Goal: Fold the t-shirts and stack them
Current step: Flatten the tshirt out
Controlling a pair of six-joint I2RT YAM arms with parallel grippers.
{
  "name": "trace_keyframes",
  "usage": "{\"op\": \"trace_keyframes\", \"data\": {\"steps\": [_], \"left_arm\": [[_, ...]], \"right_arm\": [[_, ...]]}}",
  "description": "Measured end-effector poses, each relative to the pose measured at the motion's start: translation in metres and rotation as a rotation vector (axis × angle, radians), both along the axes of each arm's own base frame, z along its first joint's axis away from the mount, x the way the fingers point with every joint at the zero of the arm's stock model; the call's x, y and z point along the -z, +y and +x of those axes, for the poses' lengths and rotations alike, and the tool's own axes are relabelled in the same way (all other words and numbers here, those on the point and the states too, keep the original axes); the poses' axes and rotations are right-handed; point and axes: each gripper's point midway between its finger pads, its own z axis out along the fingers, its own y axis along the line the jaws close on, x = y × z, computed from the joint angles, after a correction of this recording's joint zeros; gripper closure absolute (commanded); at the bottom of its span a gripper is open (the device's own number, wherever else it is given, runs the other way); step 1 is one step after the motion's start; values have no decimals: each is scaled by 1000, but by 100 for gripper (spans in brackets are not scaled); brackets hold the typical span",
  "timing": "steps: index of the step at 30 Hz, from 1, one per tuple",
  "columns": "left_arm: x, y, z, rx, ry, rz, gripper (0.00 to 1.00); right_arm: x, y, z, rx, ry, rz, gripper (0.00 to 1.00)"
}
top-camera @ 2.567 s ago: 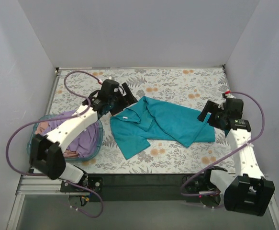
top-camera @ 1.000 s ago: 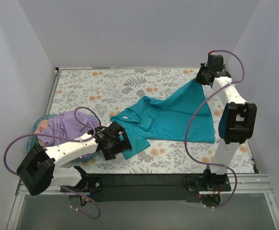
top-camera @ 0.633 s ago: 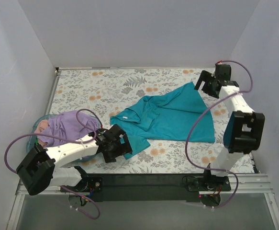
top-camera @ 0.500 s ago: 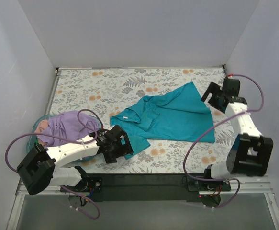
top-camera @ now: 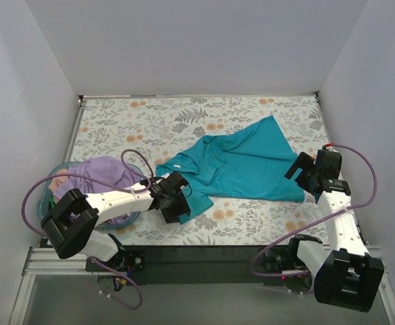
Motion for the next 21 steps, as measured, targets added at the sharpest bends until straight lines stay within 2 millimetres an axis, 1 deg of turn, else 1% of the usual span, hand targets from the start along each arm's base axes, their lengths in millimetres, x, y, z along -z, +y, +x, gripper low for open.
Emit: {"op": "trace_keyframes", "data": {"steps": [1, 2, 3, 6, 9, 11, 14, 17, 18, 19, 21], "left_arm": [[2, -3, 2, -1, 5, 1, 83], [3, -7, 4, -6, 8, -4, 95], [6, -9, 5, -7, 13, -3, 100], [5, -19, 11, -3, 2, -31, 100], [3, -20, 12, -11, -10, -43, 100], [2, -16, 13, -19, -33, -41, 100], [1, -1, 14, -31, -78, -2, 100], [0, 15, 14, -33, -115, 44, 100], [0, 18, 14, -32, -124, 57, 100], [-1, 21, 15, -33, -133, 67, 100], [-2, 23, 17, -33, -145, 78, 100]], "right_arm": [[-2, 0, -1, 2, -6, 0, 1], [-4, 0, -2, 4, -14, -1, 2], [-5, 0, -2, 6, -19, -3, 2], [-4, -3, -5, 18, -9, -11, 2], [6, -8, -11, 45, 22, -13, 2], [18, -13, -20, 73, 62, -9, 1], [40, -21, -39, 125, 133, -1, 2], [60, -24, -56, 159, 203, 19, 9], [65, -22, -58, 157, 219, 34, 11], [68, -18, -57, 145, 224, 60, 15], [72, -13, -55, 127, 228, 87, 20]]}}
